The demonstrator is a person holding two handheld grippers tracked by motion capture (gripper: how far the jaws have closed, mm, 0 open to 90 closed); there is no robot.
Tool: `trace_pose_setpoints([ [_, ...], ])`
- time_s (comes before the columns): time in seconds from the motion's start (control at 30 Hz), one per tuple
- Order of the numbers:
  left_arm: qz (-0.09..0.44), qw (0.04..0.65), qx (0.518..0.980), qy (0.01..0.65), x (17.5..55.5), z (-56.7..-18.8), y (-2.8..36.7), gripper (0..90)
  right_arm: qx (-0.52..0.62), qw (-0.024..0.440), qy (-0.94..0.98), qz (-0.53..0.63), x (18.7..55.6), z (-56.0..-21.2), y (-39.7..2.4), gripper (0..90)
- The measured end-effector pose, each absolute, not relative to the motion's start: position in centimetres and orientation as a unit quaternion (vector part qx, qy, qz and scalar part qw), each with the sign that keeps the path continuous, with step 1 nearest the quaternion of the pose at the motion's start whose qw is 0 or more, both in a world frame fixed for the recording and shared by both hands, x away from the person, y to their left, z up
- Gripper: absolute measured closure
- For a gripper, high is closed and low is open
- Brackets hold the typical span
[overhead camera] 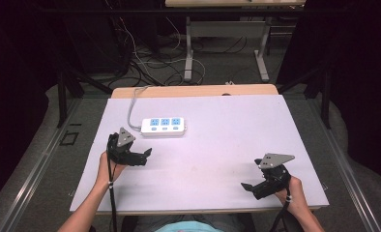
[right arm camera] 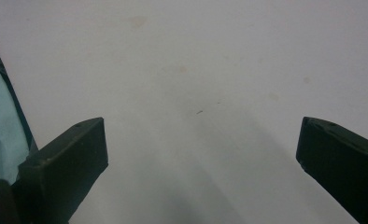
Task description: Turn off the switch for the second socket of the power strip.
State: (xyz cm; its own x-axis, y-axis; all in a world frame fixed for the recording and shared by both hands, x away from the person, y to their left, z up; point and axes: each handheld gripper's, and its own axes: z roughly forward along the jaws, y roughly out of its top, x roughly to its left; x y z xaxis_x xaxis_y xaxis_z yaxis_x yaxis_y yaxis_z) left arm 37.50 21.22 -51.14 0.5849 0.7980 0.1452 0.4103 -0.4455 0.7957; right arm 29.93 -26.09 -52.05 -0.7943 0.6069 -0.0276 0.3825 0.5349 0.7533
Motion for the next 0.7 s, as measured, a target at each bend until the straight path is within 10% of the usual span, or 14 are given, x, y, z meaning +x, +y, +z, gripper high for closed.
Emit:
trace_pose_setpoints([
  [0.7, 0.255, 0.367, 0.812, 0.375, 40.5, -50.9, 20.4, 0.3, 0.288, 0.147, 0.862, 0.391, 29.9, -52.1, -26.1, 2.0],
])
